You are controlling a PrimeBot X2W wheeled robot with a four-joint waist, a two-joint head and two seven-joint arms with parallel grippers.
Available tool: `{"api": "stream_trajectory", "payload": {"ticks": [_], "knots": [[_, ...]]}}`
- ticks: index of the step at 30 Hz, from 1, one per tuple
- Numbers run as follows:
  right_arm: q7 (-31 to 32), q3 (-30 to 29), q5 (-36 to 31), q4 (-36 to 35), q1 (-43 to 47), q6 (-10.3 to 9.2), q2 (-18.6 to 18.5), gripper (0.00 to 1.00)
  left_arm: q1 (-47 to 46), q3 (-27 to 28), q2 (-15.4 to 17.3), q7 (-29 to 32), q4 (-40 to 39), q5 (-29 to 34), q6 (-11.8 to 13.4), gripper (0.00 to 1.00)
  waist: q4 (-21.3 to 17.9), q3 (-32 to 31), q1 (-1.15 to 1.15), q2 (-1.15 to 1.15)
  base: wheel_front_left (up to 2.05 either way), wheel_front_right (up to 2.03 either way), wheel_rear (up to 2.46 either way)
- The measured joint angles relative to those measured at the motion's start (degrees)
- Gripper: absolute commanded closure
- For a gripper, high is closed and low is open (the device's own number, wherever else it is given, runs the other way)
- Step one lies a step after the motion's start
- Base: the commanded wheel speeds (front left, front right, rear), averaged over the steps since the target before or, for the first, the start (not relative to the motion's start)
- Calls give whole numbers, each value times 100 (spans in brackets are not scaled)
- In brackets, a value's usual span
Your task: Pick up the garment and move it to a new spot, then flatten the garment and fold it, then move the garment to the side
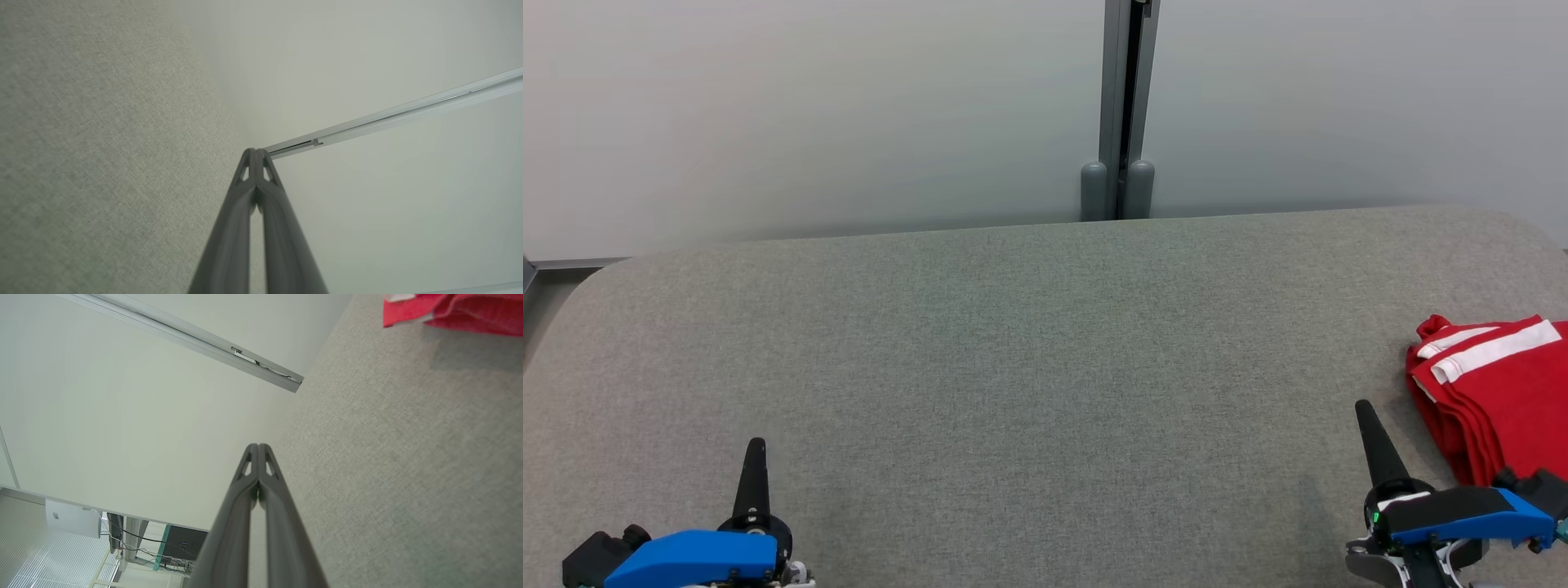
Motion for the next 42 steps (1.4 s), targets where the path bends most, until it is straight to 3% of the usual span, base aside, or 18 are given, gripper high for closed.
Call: {"api": "stream_trajectory", "payload": {"ticks": [42], "knots": [[510, -272, 1960, -472, 1, 0, -3, 100, -319, 196, -45, 521, -314, -1778, 1, 100, 36, 53, 0, 0, 0, 0, 0]]}}
